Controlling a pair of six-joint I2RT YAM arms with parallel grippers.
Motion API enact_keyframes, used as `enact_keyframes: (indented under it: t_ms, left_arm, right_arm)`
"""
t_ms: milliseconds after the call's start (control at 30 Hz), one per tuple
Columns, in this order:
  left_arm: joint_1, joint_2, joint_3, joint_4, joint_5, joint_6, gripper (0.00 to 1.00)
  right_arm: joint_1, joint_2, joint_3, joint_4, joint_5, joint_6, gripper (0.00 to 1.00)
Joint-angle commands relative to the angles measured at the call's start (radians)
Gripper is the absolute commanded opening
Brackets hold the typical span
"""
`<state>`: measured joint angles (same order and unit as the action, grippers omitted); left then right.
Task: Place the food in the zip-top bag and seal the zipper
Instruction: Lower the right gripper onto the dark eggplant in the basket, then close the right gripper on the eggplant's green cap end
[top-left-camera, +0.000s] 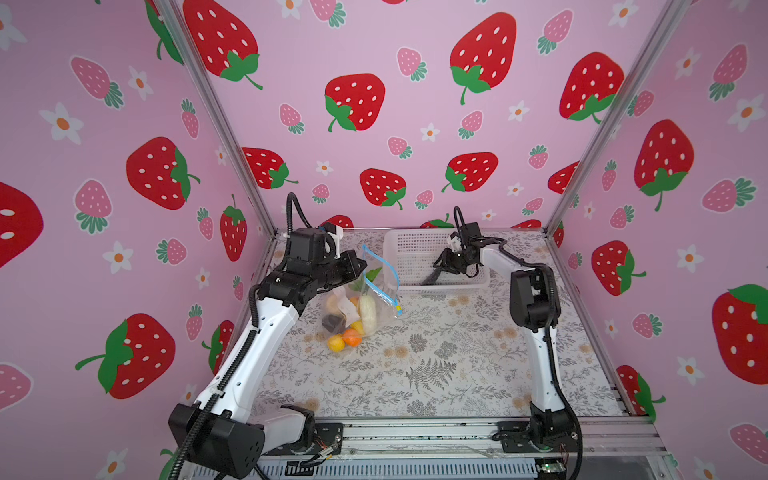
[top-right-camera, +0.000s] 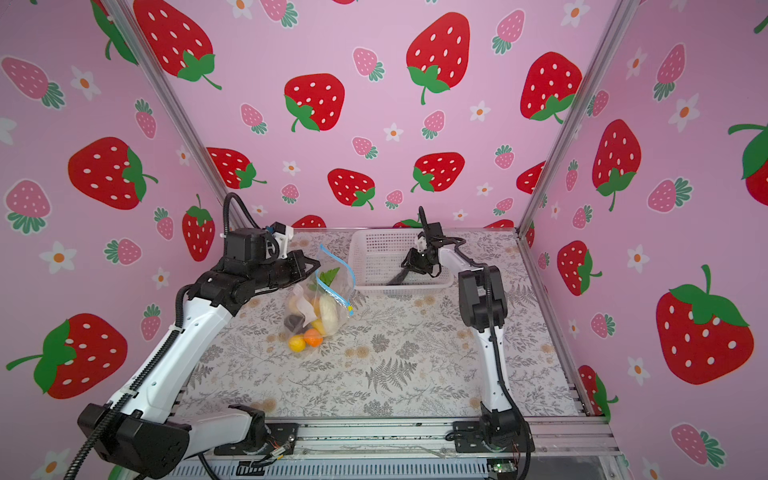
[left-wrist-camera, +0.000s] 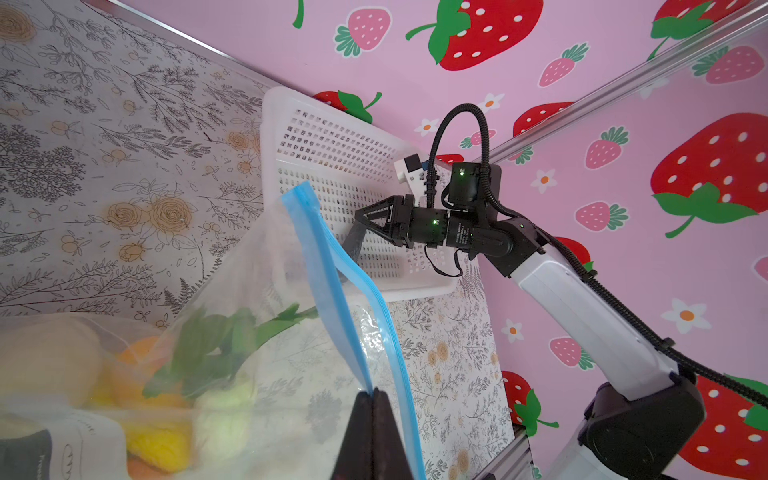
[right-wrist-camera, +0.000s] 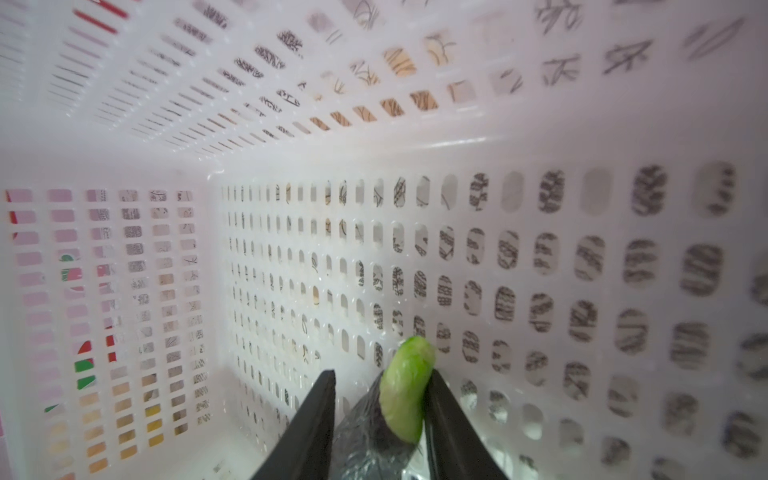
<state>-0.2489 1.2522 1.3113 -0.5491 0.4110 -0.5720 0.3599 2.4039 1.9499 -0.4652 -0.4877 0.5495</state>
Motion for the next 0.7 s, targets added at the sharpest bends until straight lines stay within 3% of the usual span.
enact_keyframes:
  t_ms: [0,400,667]
  left_arm:
    - [-0.003,0.0,0.017,0.008,-0.009,0.013,0.0]
    - [-0.003,-0.01,0.009,0.002,-0.026,0.02,0.0]
    - [-0.003,-0.014,0.012,-0.003,-0.034,0.023,0.0]
  right_arm:
    - [0.014,0.026,0.016,-0.027,0.051,-0.003,0.37]
    - [0.016,0.007,-0.009,0.013,0.063,0.006,0.23]
    - [0.013,-0.02,-0.049,0.081,0.026,0.039,0.2]
